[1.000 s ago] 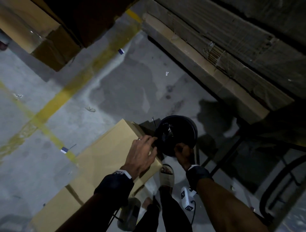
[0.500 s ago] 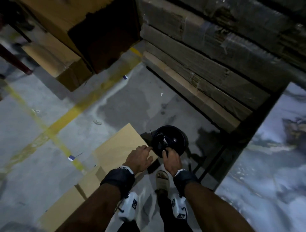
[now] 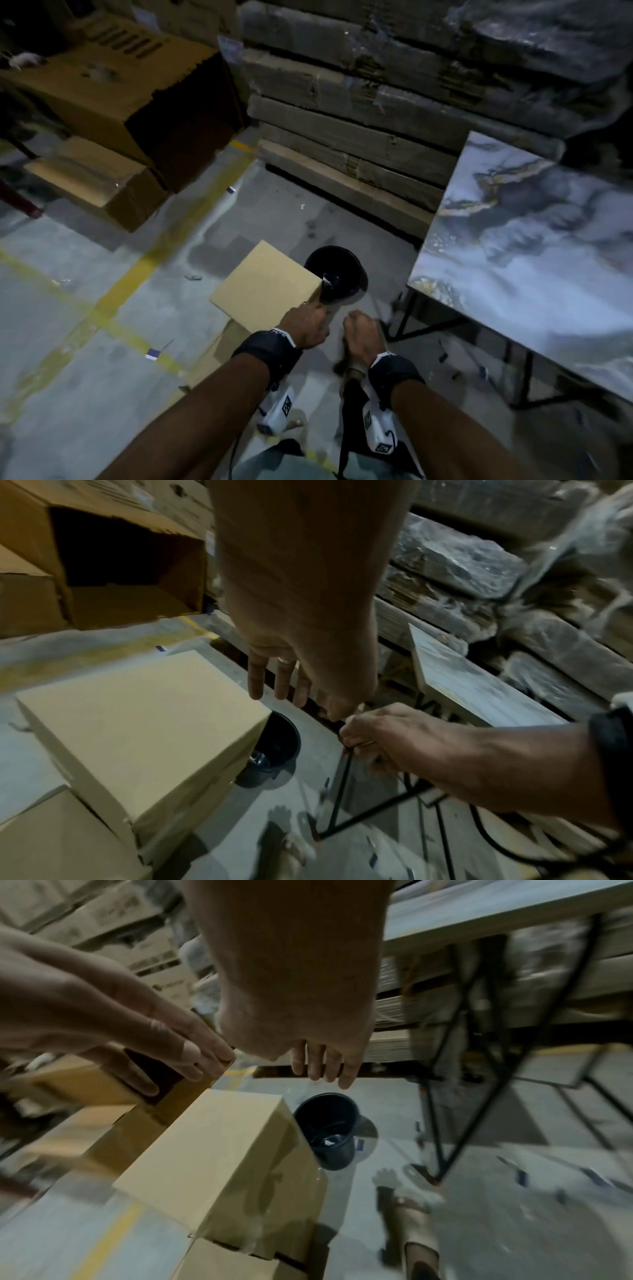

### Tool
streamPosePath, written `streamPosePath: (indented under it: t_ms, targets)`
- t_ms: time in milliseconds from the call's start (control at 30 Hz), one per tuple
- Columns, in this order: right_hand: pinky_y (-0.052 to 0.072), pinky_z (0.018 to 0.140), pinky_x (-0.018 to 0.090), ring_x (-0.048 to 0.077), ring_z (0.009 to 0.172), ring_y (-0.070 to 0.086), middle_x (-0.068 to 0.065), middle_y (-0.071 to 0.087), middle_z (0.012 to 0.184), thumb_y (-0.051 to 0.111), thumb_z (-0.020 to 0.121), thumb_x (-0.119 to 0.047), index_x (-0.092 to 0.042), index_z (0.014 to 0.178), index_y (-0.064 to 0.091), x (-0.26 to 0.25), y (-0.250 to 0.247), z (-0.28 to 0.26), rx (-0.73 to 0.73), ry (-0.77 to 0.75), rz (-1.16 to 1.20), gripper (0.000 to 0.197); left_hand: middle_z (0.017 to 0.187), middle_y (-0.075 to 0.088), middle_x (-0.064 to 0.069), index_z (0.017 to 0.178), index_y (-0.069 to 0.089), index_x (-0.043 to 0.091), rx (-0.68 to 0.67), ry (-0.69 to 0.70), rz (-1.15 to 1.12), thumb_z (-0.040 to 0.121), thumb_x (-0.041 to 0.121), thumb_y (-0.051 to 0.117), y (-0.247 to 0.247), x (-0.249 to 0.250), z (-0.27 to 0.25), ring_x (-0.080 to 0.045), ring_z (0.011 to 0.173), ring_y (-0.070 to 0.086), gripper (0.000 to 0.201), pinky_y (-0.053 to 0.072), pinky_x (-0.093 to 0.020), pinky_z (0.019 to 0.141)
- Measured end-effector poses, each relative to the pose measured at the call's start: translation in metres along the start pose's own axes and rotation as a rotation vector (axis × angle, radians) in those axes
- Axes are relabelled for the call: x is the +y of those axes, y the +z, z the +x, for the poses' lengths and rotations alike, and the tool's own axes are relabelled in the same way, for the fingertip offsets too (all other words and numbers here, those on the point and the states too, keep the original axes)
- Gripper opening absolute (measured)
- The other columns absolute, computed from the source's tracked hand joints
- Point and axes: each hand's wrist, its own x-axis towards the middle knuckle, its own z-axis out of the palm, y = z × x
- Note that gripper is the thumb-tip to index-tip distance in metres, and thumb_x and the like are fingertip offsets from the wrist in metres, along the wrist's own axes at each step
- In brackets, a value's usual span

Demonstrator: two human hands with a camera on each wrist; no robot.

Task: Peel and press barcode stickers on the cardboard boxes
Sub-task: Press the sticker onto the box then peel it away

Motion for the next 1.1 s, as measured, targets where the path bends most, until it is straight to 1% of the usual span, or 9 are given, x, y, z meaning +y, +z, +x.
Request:
streamPosePath:
  t_ms: [100, 200, 333, 467, 633, 700, 900, 1033, 1100]
  targets:
    - [0.051, 0.082, 0.044, 0.041, 0.093, 0.066, 0.022, 0.070, 0.098, 0.043, 0.100, -0.030, 0.002, 0.101, 0.067, 0.017, -0.014, -0.047, 0.040, 0.104, 0.084, 0.040, 0.145, 0.048, -0.019, 0.146, 0.045, 0.005, -0.046, 0.109, 0.022, 0.102, 0.032, 0.049, 0.018, 0.032, -0.014, -0.038, 0.129, 0.049, 0.052, 0.042, -0.041, 0.100]
    - [0.045, 0.085, 0.040, 0.040, 0.101, 0.066, 0.025, 0.069, 0.107, 0.048, 0.105, -0.015, 0.007, 0.107, 0.067, 0.040, -0.030, -0.094, 0.084, 0.236, 0.116, 0.029, 0.149, 0.046, -0.018, 0.149, 0.043, 0.007, -0.092, 0.211, 0.041, 0.102, 0.033, 0.049, 0.038, 0.074, -0.018, -0.036, 0.134, 0.046, 0.055, 0.040, -0.041, 0.108]
    - [0.046, 0.087, 0.040, 0.042, 0.108, 0.065, 0.025, 0.070, 0.114, 0.048, 0.106, -0.020, 0.001, 0.112, 0.069, 0.085, -0.052, -0.158, 0.201, 0.410, 0.123, 0.030, 0.144, 0.048, -0.017, 0.148, 0.044, 0.011, -0.180, 0.378, 0.121, 0.100, 0.035, 0.051, 0.059, 0.145, -0.014, -0.037, 0.131, 0.048, 0.054, 0.043, -0.044, 0.105]
    - [0.050, 0.079, 0.041, 0.043, 0.095, 0.068, 0.025, 0.071, 0.098, 0.051, 0.103, -0.024, 0.000, 0.095, 0.066, 0.138, -0.078, -0.222, 0.347, 0.573, 0.189, 0.029, 0.143, 0.048, -0.015, 0.146, 0.045, 0.013, -0.208, 0.525, 0.191, 0.098, 0.031, 0.051, 0.077, 0.228, -0.011, -0.035, 0.130, 0.048, 0.051, 0.044, -0.041, 0.104]
    - [0.048, 0.078, 0.040, 0.041, 0.094, 0.066, 0.025, 0.070, 0.099, 0.050, 0.103, -0.026, -0.003, 0.090, 0.062, 0.197, -0.117, -0.296, 0.500, 0.753, 0.259, 0.029, 0.149, 0.045, -0.014, 0.150, 0.042, 0.015, -0.279, 0.714, 0.293, 0.098, 0.032, 0.052, 0.106, 0.331, -0.004, -0.034, 0.136, 0.044, 0.056, 0.038, -0.041, 0.111]
    - [0.047, 0.076, 0.039, 0.042, 0.092, 0.066, 0.026, 0.069, 0.097, 0.047, 0.103, -0.030, -0.004, 0.085, 0.060, 0.222, -0.134, -0.323, 0.563, 0.790, 0.266, 0.034, 0.150, 0.045, -0.014, 0.151, 0.041, 0.014, -0.294, 0.786, 0.332, 0.099, 0.033, 0.051, 0.118, 0.375, 0.000, -0.034, 0.136, 0.044, 0.056, 0.039, -0.042, 0.110]
    - [0.039, 0.070, 0.035, 0.038, 0.091, 0.067, 0.024, 0.069, 0.097, 0.048, 0.105, -0.021, 0.003, 0.097, 0.063, 0.308, -0.193, -0.390, 0.673, 0.893, 0.273, 0.030, 0.146, 0.049, -0.017, 0.147, 0.046, 0.008, -0.343, 0.974, 0.404, 0.099, 0.028, 0.055, 0.147, 0.514, 0.006, -0.035, 0.133, 0.048, 0.053, 0.042, -0.042, 0.107]
    - [0.046, 0.071, 0.041, 0.041, 0.085, 0.066, 0.024, 0.068, 0.090, 0.034, 0.096, -0.038, -0.001, 0.086, 0.062, 0.362, -0.229, -0.424, 0.781, 0.918, 0.274, 0.047, 0.139, 0.052, -0.016, 0.140, 0.052, 0.009, -0.334, 1.068, 0.417, 0.097, 0.031, 0.057, 0.166, 0.598, 0.013, -0.035, 0.129, 0.050, 0.049, 0.044, -0.041, 0.103]
    - [0.045, 0.072, 0.042, 0.040, 0.084, 0.065, 0.024, 0.067, 0.087, 0.036, 0.096, -0.037, -0.005, 0.081, 0.057, 0.384, -0.246, -0.443, 0.831, 0.928, 0.262, 0.041, 0.136, 0.054, -0.017, 0.138, 0.054, 0.009, -0.346, 1.090, 0.418, 0.095, 0.034, 0.055, 0.174, 0.635, 0.015, -0.036, 0.125, 0.052, 0.049, 0.046, -0.044, 0.101]
